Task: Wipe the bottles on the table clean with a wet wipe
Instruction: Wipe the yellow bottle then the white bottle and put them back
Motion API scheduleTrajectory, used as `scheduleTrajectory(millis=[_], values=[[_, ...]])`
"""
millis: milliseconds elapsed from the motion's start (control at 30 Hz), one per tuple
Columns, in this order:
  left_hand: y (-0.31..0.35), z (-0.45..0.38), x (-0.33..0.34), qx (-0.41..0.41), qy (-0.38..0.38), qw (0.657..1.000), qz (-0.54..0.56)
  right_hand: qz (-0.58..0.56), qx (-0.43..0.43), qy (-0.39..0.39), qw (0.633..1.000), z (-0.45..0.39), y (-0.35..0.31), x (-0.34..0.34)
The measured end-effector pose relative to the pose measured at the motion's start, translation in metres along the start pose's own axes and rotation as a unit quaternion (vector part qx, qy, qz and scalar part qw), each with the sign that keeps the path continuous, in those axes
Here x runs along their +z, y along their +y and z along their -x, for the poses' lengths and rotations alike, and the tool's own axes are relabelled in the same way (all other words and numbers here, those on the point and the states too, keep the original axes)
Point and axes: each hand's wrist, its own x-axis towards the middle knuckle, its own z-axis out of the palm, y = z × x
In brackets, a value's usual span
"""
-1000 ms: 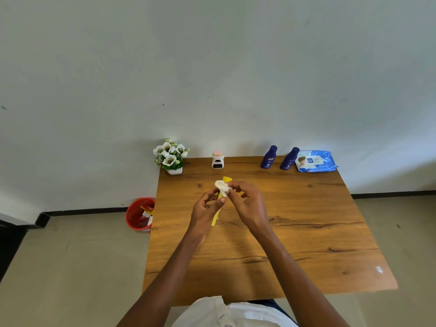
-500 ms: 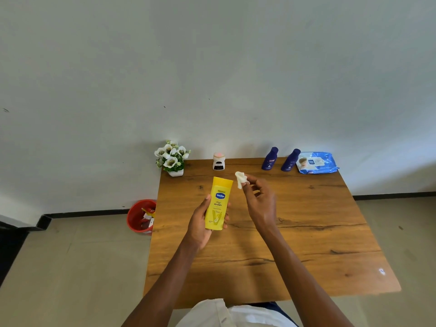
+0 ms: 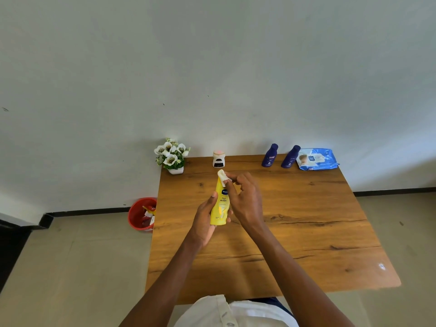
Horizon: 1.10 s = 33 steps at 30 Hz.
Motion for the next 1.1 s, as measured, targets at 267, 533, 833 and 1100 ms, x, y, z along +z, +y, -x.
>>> scheduleTrajectory(millis=[267,533,833,1100], values=[[0.002,-0.001,-0.009,-0.072,0.054,0.991,0.094,-0.203,0.161,-0.002,0.966,-0.001,0.016,-0.014],[0.009,-0.003,-0.021,-0.085,0.063,0.982,0.158,-0.197,0.211,0.004,0.957,0.0,0.032,-0.029],[0.016,-0.01,-0.023,-0.073,0.027,0.983,0.165,-0.146,0.163,-0.051,0.974,0.001,0.028,-0.015],[0.011,-0.009,-0.014,-0.049,0.014,0.99,0.128,-0.035,0.008,-0.049,0.998,-0.01,0.004,-0.004]])
